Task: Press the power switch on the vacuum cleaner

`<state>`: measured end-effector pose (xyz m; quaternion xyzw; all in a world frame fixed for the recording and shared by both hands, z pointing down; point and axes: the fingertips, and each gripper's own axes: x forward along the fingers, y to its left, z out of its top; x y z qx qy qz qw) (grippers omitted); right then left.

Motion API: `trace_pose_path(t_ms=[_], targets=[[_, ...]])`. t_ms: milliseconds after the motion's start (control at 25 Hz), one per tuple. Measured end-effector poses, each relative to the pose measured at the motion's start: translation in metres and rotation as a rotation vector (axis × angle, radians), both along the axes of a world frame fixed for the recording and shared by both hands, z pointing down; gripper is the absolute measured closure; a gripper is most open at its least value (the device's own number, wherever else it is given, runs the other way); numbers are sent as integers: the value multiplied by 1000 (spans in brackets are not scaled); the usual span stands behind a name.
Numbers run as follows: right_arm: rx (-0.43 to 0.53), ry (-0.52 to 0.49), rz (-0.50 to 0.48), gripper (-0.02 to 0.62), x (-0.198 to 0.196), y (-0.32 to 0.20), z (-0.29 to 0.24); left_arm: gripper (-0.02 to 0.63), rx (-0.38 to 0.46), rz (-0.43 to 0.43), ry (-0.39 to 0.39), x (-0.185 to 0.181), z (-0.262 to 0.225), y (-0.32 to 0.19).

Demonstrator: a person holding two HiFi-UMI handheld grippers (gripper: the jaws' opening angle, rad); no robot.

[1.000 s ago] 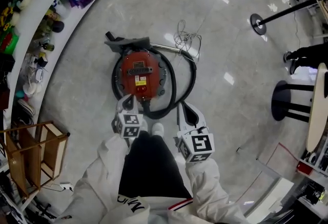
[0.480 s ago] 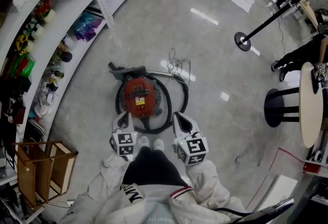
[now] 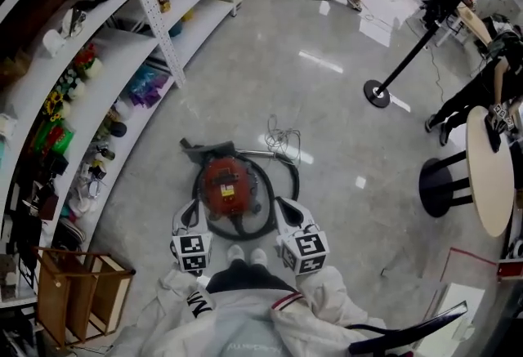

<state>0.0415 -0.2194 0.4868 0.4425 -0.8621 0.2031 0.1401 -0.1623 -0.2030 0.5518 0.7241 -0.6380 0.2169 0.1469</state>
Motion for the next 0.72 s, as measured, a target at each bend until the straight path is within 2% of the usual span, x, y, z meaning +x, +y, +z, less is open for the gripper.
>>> trace_pose_path(t_ms=[320, 720], targets=[[83, -31, 4, 595, -7, -27, -33, 606, 91, -12, 3, -1, -45, -16], [124, -41, -21, 595, -12, -19, -61, 606, 190, 10, 20, 11, -92, -15]])
